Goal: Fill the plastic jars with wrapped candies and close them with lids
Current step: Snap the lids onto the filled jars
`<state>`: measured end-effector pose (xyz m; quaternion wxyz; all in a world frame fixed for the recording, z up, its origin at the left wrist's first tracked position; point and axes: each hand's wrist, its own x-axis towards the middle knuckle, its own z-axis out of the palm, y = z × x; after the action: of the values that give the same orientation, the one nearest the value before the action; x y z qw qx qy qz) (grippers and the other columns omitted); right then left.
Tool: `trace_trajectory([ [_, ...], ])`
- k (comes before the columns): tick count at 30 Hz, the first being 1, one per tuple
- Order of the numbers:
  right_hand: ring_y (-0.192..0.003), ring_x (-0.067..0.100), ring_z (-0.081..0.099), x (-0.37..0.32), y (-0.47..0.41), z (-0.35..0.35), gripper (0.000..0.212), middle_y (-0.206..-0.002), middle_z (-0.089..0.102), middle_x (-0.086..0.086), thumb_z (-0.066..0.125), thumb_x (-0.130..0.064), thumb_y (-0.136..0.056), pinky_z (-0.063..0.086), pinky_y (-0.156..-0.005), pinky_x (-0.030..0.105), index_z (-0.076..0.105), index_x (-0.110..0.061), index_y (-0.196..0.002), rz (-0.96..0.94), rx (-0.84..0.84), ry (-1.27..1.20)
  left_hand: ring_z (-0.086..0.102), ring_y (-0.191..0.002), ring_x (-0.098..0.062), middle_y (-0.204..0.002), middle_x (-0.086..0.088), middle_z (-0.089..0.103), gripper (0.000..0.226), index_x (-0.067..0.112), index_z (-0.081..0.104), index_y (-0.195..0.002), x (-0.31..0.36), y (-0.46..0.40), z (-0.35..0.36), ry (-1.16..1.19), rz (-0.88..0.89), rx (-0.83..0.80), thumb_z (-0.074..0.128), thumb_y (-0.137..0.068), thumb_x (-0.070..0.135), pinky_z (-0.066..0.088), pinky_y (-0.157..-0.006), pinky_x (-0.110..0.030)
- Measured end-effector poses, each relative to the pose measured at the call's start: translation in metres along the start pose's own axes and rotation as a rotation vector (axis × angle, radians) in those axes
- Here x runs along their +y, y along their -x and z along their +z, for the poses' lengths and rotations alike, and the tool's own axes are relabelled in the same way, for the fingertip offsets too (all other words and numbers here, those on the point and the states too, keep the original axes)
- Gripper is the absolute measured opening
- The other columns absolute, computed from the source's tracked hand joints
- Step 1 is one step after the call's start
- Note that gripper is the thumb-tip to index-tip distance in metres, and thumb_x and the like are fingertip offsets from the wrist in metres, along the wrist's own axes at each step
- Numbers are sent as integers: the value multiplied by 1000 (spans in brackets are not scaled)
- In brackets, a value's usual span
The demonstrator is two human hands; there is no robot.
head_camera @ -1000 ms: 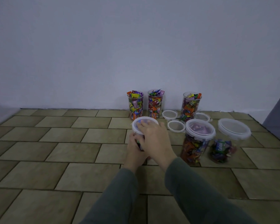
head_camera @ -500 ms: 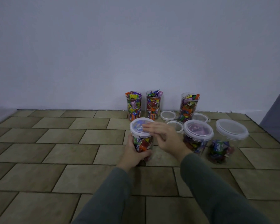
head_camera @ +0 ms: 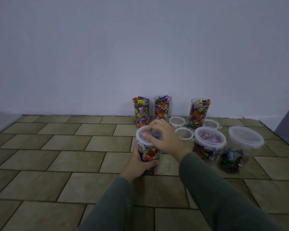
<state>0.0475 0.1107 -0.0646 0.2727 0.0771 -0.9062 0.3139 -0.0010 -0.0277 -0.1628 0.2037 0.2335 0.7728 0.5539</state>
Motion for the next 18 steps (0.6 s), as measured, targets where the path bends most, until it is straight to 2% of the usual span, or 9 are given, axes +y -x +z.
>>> trace_trajectory([
  [2, -113, 11, 40, -6, -19, -1, 47, -119, 54, -9, 57, -62, -82, 33, -95, 34, 64, -30, -117, 23, -184, 165, 62, -77, -4, -98, 11, 57, 87, 11, 30, -142, 4, 6, -4, 23, 1, -5, 82, -73, 7, 49, -60, -11],
  [3, -115, 11, 38, -10, -24, -1, 49, -123, 52, -10, 59, -62, -82, 31, -99, 38, 62, -31, -120, 49, -262, 201, 62, -78, -5, -99, 10, 57, 89, 11, 29, -144, 6, 8, -5, 34, 11, -8, 82, -73, 8, 50, -62, -12],
  [5, -107, 8, 39, -14, -28, 1, 47, -115, 53, -11, 63, -59, -82, 32, -101, 41, 62, -30, -120, 102, -336, 172, 61, -92, -6, -113, 7, 59, 96, 17, 26, -145, 1, 6, -10, 55, -5, -13, 85, -70, 14, 50, -74, -16],
  [8, -98, 7, 36, -15, -29, 3, 46, -100, 45, -16, 66, -55, -82, 33, -98, 37, 61, -28, -118, 108, -313, 168, 52, -116, -7, -131, 9, 51, 102, 36, 17, -144, 1, 6, -14, 83, -25, -41, 86, -70, 22, 45, -86, -18],
  [11, -94, 7, 35, -17, -30, 5, 45, -90, 37, -23, 65, -56, -82, 33, -95, 34, 61, -28, -118, 110, -301, 190, 52, -114, -3, -129, 12, 51, 100, 40, 16, -141, 0, 6, -15, 101, -21, -45, 85, -71, 22, 45, -81, -14],
  [12, -95, 8, 36, -17, -31, 6, 47, -92, 42, -23, 64, -58, -82, 34, -95, 36, 61, -29, -118, 105, -292, 196, 53, -113, -3, -129, 12, 51, 99, 40, 16, -140, -1, 6, -16, 99, -20, -40, 85, -71, 22, 47, -82, -15],
  [15, -108, 9, 42, -14, -26, 14, 58, -116, 57, -12, 51, -70, -80, 35, -97, 40, 59, -33, -123, 83, -241, 222, 54, -117, -10, -131, 7, 52, 97, 38, 21, -139, -5, 2, -20, 132, -35, -14, 86, -69, 21, 47, -99, -31],
  [18, -122, 10, 40, -12, -15, 21, 64, -133, 52, -10, 43, -72, -85, 33, -103, 41, 50, -31, -134, 149, -151, 170, 52, -118, -12, -130, 7, 51, 97, 34, 21, -140, -5, 0, -25, 110, -8, 47, 86, -70, 20, 43, -96, -27],
])
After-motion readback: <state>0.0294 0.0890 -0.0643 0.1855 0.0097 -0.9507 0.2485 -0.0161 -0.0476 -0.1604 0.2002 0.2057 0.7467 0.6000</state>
